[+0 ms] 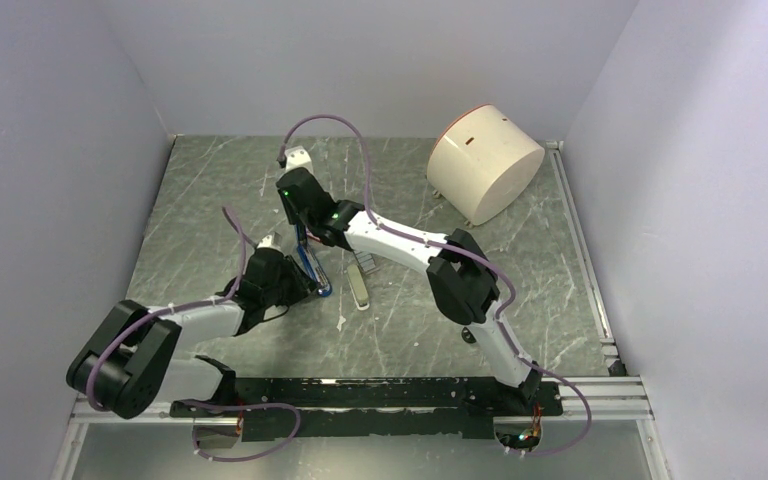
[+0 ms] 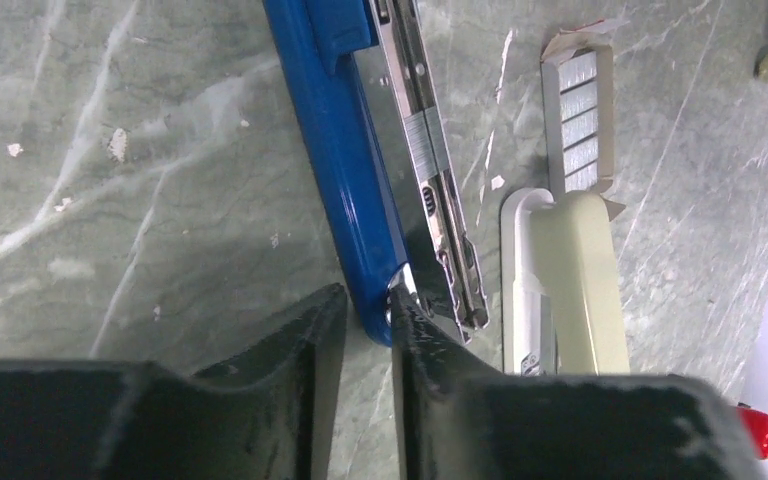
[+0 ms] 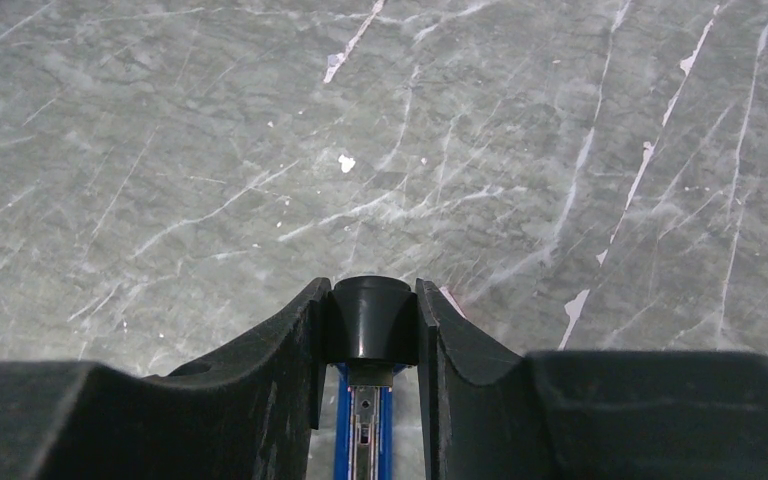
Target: Load the staples into the stapler
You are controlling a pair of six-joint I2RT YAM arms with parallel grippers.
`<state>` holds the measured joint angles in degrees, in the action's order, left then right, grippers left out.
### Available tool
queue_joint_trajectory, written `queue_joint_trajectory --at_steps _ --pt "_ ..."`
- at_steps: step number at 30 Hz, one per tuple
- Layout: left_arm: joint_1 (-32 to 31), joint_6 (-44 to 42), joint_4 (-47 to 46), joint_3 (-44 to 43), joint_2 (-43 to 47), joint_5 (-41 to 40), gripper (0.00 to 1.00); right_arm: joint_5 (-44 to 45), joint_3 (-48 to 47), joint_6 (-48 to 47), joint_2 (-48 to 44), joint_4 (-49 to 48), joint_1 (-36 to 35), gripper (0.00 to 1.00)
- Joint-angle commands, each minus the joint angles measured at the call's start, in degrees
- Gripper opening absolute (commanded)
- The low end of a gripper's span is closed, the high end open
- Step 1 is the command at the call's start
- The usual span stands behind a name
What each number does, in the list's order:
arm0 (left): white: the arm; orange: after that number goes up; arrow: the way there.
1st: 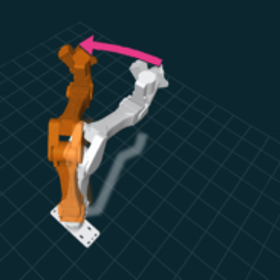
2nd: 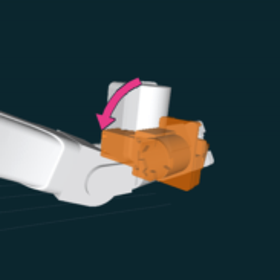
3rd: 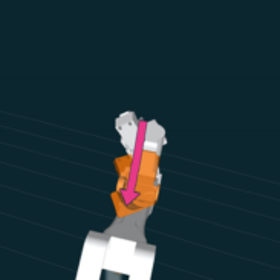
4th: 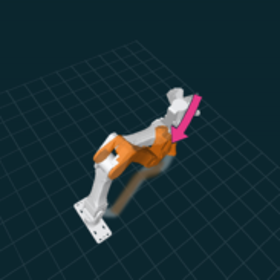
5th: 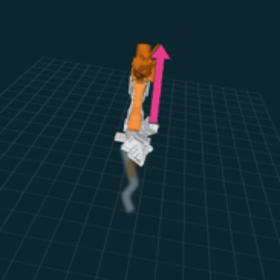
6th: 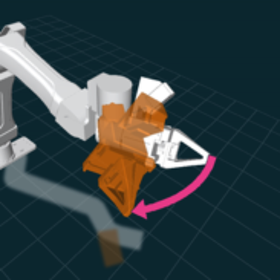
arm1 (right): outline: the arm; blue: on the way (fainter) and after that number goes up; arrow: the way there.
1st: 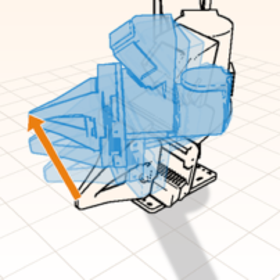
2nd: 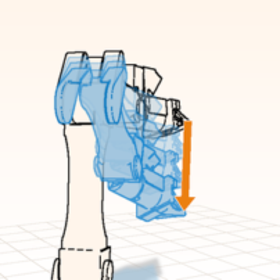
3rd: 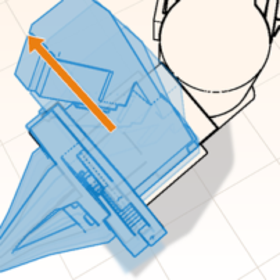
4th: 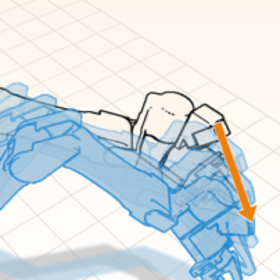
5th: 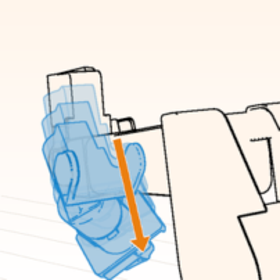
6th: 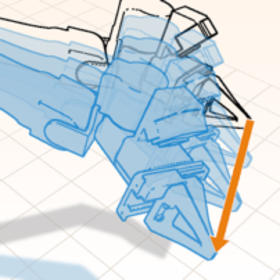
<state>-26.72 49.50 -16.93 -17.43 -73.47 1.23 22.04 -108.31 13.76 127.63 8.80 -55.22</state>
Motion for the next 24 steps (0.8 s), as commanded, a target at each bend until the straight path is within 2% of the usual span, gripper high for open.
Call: queue_joint_trajectory --at_steps 1,7,15,24 --pt "0.41 0.10 0.50 -0.38 -4.21 0.57 0.27 -0.87 -0.76 0.58 -1.56 4.31 -0.23 0.24" --pt "0.40 0.05 0.55 -0.32 -9.92 1.18 0.13 -2.23 1.25 1.09 -3.10 5.50 -0.41 0.23" --pt "0.49 0.97 -0.16 2.97 -11.58 -0.62 0.10 -4.47 11.33 4.86 -9.01 2.78 -0.65 0.22" --pt "0.56 1.73 2.87 1.86 -10.12 -1.15 0.11 -6.73 18.97 7.68 -12.60 1.80 -0.75 0.22"
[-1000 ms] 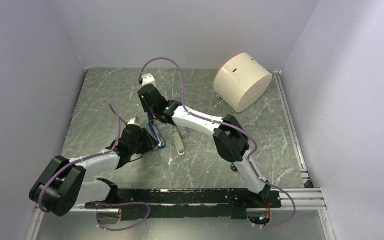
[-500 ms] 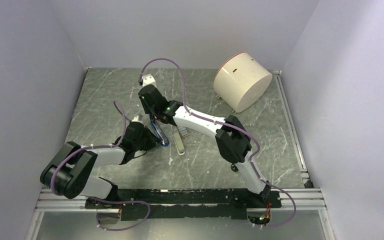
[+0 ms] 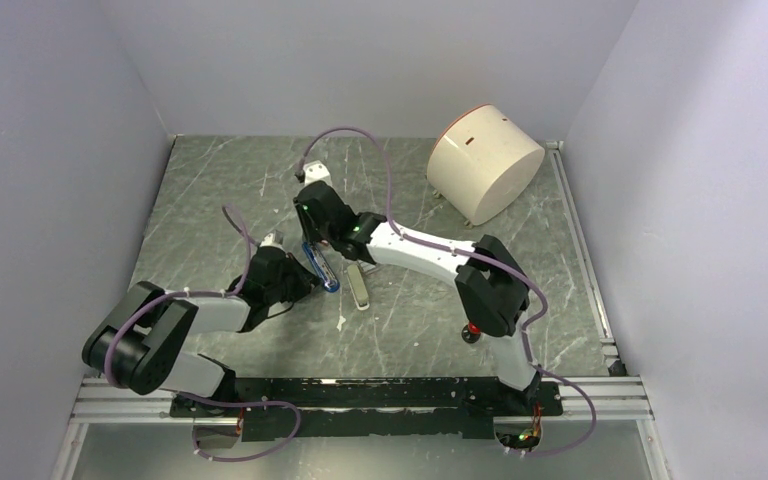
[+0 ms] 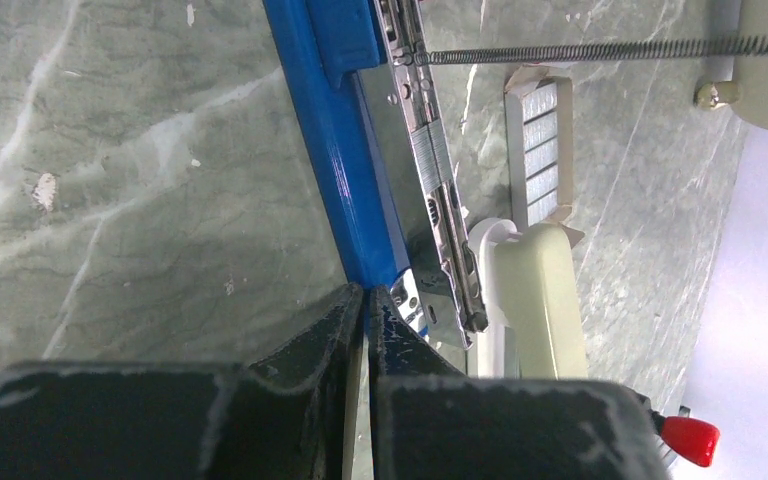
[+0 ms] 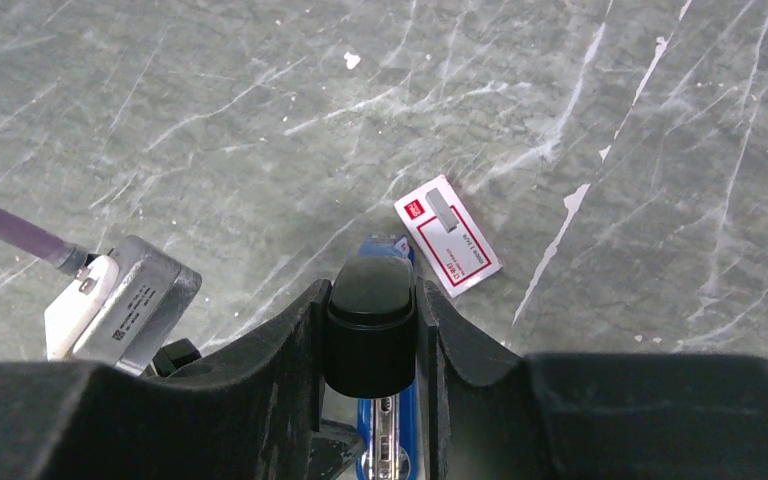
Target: Load the staples into the stapler
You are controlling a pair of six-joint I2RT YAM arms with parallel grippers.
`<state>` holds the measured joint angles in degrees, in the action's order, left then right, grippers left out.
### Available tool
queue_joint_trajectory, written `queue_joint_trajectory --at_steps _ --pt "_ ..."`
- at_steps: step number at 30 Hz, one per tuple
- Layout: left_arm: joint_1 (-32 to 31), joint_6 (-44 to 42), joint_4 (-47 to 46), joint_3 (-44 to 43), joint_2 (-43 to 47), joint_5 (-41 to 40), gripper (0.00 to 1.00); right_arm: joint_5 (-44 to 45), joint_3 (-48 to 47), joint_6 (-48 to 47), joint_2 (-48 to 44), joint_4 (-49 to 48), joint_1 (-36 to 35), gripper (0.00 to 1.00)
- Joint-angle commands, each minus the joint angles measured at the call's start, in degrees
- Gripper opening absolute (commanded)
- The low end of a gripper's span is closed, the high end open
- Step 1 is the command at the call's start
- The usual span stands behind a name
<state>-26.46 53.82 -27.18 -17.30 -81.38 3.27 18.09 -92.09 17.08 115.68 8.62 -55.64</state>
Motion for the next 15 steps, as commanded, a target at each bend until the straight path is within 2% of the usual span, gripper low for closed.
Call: queue_joint_trajectory --at_steps 1,10,15 --pt "0.27 -2.62 13.50 1.57 -2.07 -3.18 0.11 -2.80 3.32 4.44 -0.88 1.90 -0.35 0.22" --pt "0.27 -2.40 14.78 0.89 -2.53 -5.90 0.11 -3.35 8.52 5.48 -2.52 0.12 -0.93 0.21" --pt "0.27 -3.51 14.78 0.18 -3.21 -6.35 0.12 2.34 12.68 5.12 -3.52 -3.21 -3.06 0.20"
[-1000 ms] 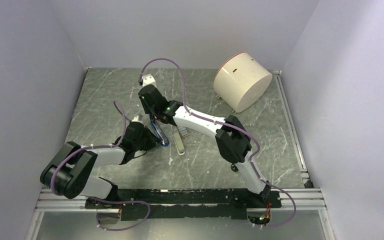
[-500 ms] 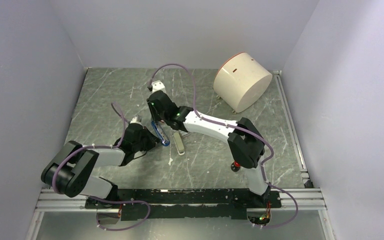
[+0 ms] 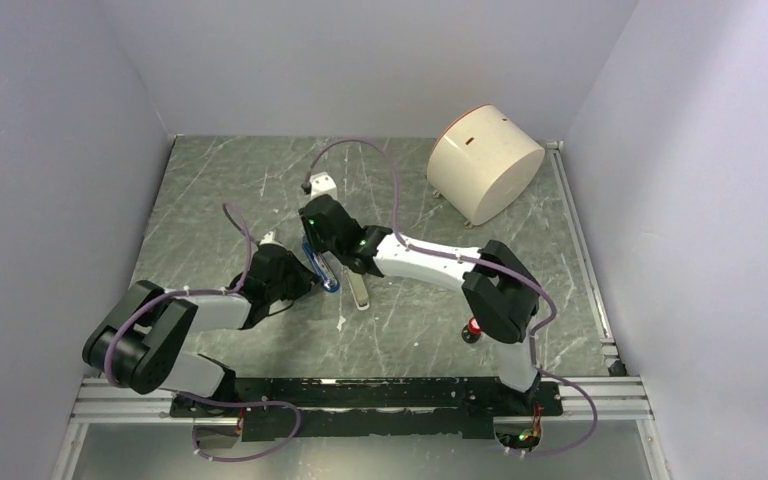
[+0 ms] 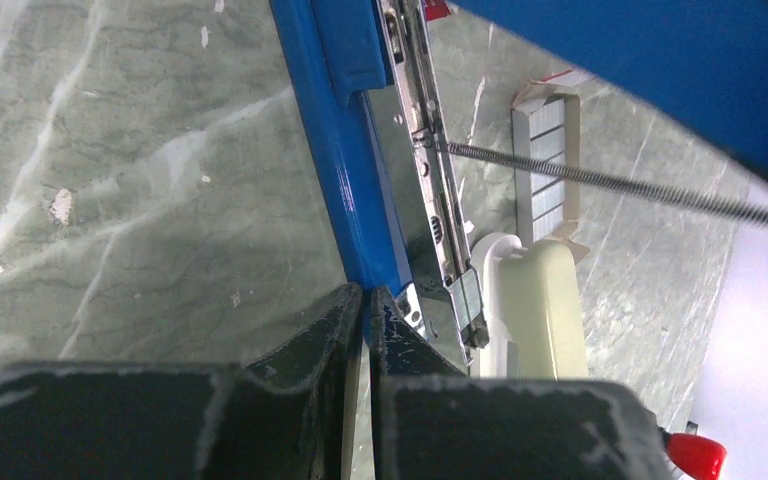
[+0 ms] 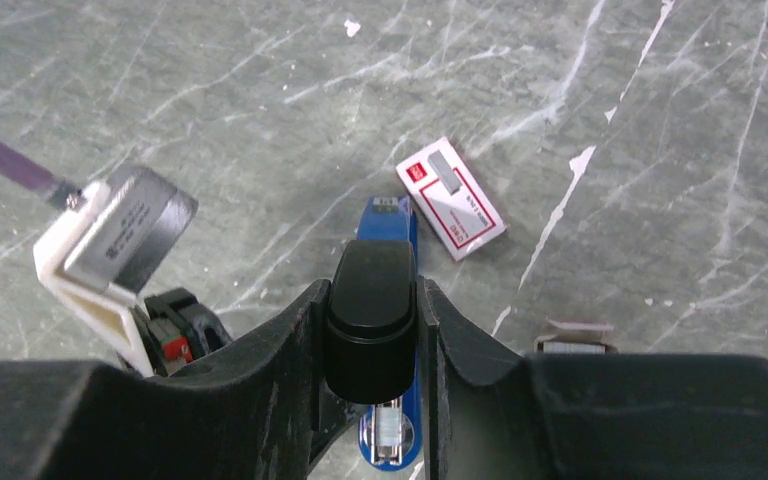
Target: Load the staples into the stapler
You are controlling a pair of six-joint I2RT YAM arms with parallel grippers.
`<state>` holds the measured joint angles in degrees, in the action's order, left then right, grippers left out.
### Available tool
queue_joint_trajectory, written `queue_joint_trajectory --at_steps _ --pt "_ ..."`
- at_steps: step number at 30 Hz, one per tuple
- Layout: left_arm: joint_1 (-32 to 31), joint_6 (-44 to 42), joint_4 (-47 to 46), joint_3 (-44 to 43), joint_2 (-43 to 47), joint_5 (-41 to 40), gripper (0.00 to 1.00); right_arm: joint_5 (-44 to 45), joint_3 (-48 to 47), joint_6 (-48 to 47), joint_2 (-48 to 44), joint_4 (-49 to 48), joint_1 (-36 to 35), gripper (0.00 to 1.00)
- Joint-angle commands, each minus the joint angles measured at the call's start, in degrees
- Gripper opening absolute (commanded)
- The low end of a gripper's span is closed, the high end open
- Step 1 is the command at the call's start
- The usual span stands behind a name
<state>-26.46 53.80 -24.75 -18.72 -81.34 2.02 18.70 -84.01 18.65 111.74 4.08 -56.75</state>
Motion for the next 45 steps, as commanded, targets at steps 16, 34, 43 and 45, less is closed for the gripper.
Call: queue_joint_trajectory --at_steps 16,34,43,45 --pt "0.34 -3.44 13.37 1.47 -2.21 -5.32 0.12 2.50 13.50 4.91 0.04 -1.59 -4.37 0.20" --pt "0.27 -4.04 19.78 0.18 5.66 -6.20 0.17 0.78 16.68 6.88 6.72 0.50 -4.55 0.19" --pt "0.27 -5.70 29.23 -3.61 13.79 -8.07 0.22 1.07 7.91 6.35 4.55 9.60 -4.24 0.35" --pt "0.27 -6.70 33.80 -5.85 15.61 -9.97 0.25 1.50 3.44 6.70 4.36 13.54 -3.81 0.41"
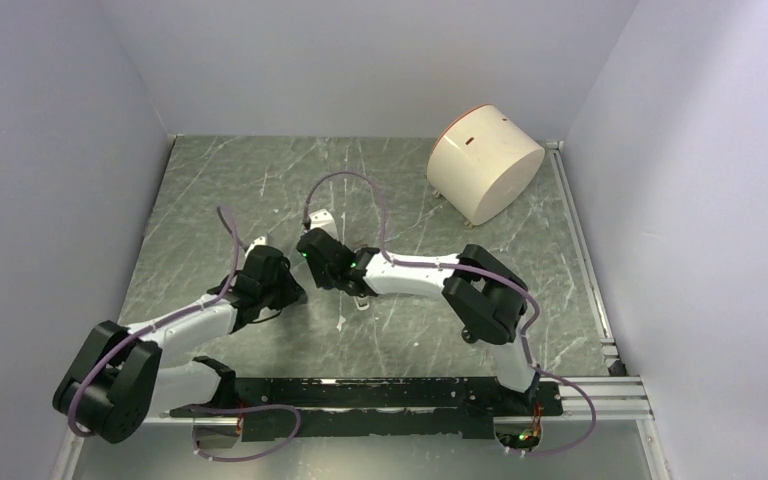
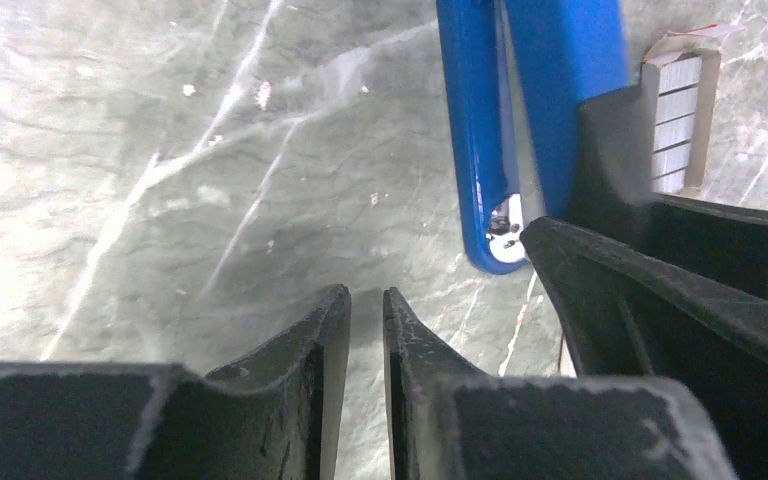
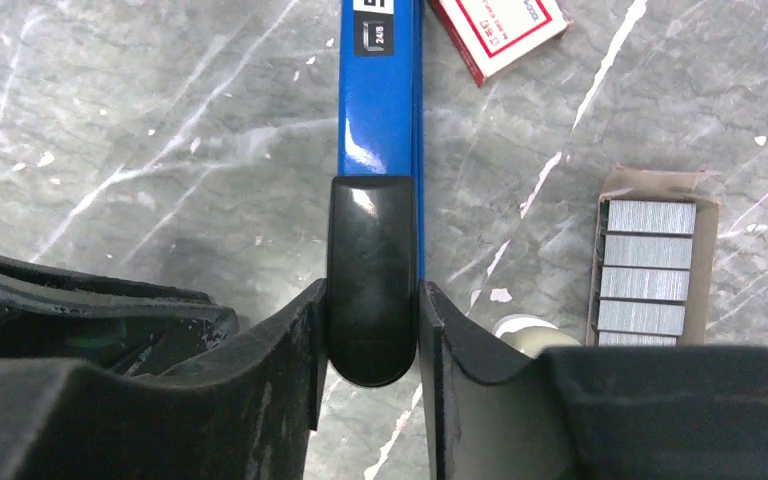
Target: Load the staples into the stapler
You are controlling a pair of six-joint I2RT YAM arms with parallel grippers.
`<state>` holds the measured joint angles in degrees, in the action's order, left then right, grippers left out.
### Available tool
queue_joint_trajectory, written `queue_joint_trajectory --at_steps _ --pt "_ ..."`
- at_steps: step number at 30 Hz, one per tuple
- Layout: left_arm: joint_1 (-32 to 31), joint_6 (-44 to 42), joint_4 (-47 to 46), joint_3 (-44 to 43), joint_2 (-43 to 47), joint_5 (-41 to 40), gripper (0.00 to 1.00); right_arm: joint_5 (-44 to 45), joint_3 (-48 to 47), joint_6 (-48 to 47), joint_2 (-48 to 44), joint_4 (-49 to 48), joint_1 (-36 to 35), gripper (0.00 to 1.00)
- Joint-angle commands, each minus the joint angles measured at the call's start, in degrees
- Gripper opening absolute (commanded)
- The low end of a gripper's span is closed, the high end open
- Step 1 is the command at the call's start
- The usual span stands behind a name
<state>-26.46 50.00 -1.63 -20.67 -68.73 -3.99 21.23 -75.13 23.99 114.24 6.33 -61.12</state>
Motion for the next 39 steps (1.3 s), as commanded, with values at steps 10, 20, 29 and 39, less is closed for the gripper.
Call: queue_joint_trajectory --at_steps 10,20,29,39 --pt "0.27 -7.81 24.94 -16.23 8.72 -11.48 0.38 -5.78 -9.61 -1.40 -5.48 15.38 2.26 0.83" --pt "0.28 -14.33 37.49 -29.95 21.27 -12.51 0.86 6.68 5.99 -4.06 -34.91 17.74 3.96 0.85" --pt "0.27 -27.17 52.77 -50.45 28.59 -14.91 0.97 26.33 0.86 -2.00 -55.92 36.87 3.91 1.00" --pt "0.27 -29.28 59.25 -57.59 33.16 -17.46 0.97 27.92 -7.70 -2.45 -63.51 44.56 3.91 1.00"
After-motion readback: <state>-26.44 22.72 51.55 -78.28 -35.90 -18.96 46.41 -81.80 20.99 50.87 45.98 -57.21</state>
